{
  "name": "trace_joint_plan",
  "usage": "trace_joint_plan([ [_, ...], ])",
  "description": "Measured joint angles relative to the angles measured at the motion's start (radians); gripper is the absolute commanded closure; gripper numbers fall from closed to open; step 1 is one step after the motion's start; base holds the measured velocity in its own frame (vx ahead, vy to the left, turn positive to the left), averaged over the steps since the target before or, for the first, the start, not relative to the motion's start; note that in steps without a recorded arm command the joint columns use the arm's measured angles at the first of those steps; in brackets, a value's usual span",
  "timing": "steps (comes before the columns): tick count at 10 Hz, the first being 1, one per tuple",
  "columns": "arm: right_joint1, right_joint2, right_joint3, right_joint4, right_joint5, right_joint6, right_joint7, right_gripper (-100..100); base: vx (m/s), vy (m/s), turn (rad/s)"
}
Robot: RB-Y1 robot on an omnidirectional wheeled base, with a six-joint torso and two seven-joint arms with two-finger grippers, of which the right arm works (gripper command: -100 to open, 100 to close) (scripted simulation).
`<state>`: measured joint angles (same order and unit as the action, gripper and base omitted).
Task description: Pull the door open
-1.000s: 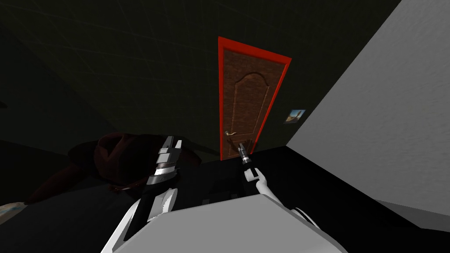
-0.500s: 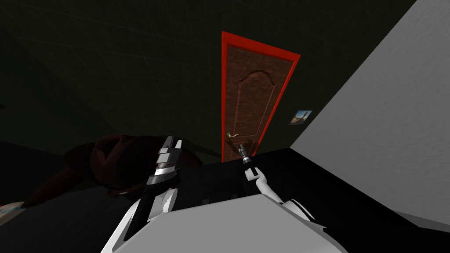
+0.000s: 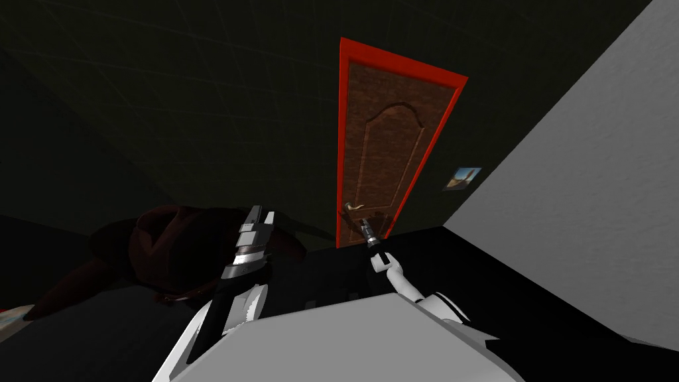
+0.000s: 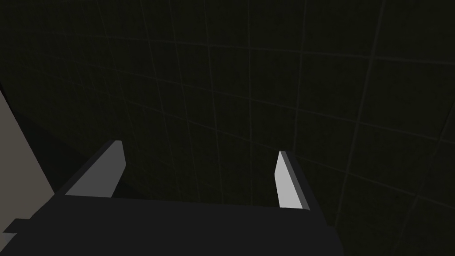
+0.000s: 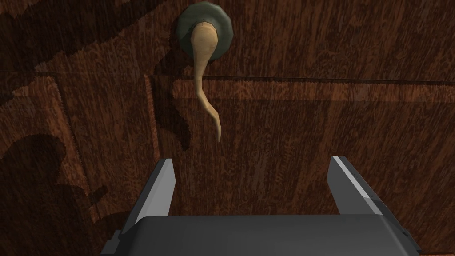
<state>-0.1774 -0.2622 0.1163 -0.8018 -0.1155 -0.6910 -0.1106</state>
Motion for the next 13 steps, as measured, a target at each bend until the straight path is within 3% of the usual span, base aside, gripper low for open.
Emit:
trace_joint_plan([
  [7,-0.072,-0.022,0.008,0.160,-0.013,-0.019,-0.007,-100,0.100,0.018,0.025],
  [8,-0.073,-0.023,0.008,0.162,-0.014,-0.020,-0.007,-100,0.144,0.052,0.232],
  [9,-0.041,-0.034,-0.003,0.129,-0.018,-0.012,-0.009,-100,0.145,0.057,0.117],
  [10,-0.051,-0.040,-0.009,0.152,-0.021,-0.019,-0.014,-100,0.109,0.059,0.254],
  [11,-0.032,-0.054,-0.019,0.136,-0.025,-0.019,-0.021,-100,0.080,0.038,-0.025],
  [13,-0.038,-0.061,-0.025,0.161,-0.028,-0.031,-0.029,-100,0.046,0.024,0.100],
])
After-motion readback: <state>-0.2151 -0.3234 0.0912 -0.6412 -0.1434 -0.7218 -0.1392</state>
